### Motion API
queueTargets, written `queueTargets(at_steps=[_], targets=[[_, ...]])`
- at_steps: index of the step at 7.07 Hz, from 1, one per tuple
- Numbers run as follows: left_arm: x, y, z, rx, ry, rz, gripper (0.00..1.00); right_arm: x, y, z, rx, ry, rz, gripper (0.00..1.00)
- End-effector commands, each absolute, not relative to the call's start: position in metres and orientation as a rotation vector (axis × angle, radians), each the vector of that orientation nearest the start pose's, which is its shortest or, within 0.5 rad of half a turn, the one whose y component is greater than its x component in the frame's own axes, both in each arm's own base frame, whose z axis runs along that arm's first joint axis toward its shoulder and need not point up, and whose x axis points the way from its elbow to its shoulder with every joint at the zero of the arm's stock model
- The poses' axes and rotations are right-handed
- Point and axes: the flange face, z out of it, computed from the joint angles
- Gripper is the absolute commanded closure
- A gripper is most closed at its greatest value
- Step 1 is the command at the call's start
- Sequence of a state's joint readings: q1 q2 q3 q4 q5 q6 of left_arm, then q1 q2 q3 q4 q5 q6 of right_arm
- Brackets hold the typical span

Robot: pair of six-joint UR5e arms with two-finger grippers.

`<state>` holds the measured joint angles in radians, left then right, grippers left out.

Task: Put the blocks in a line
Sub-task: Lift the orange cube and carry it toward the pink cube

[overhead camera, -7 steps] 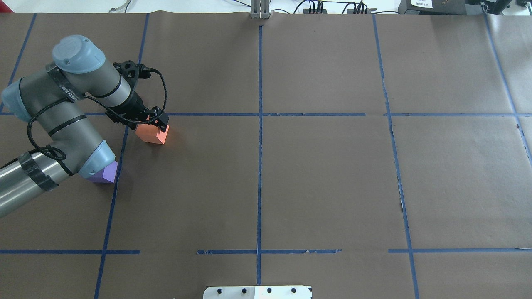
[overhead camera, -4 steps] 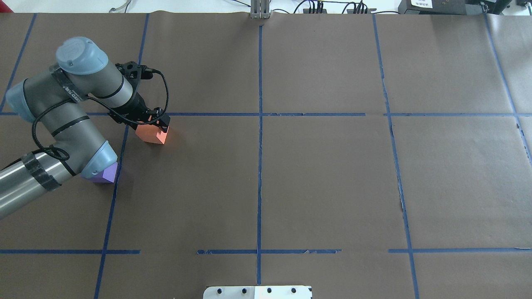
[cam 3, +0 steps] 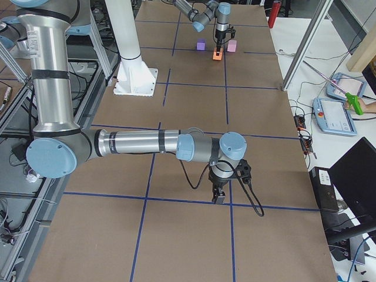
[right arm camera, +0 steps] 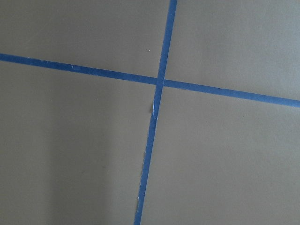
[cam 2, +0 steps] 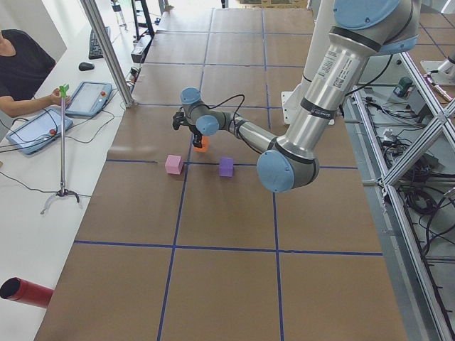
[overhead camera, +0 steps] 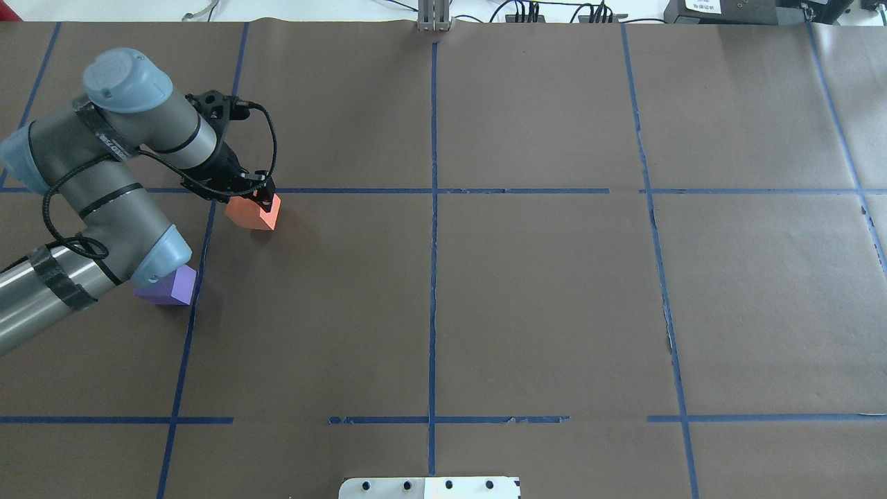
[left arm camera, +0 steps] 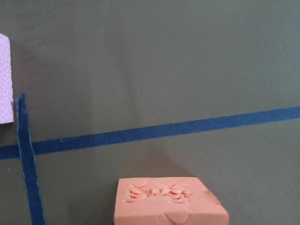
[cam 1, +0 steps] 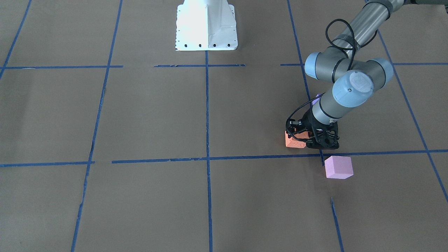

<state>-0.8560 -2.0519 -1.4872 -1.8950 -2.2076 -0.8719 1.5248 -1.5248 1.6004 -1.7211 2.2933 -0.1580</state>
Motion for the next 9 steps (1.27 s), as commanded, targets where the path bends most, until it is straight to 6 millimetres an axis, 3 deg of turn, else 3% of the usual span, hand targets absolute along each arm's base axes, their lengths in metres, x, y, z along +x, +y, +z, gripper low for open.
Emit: queueTargets(at_steps=[1,3,4,6,9], targets=[[0.333,-0.569,0.338,0.082,0.904,0.041,0.99,0.044,-0.507,0.640,-0.031,-0.726,-0.168,0.00],[0.271,-0.561,0.301,0.115,0.847,0.090,0.99,0.044,-0.507,0.640,-0.031,-0.726,-0.168,0.00],[0.261,-0.561,0.314,0.117,0.829,0.111,0.99,0.044,-0.507,0.640,-0.031,-0.726,-0.168,0.00],[0.233,-0.558,0.375,0.103,0.783,0.171,0.99,0.044,-0.507,0.640,-0.031,-0.726,-0.168,0.00],[0.247,-0.561,0.425,-0.052,0.835,0.100,0.99,0.044,-0.507,0.639,-0.030,-0.726,-0.168,0.00]])
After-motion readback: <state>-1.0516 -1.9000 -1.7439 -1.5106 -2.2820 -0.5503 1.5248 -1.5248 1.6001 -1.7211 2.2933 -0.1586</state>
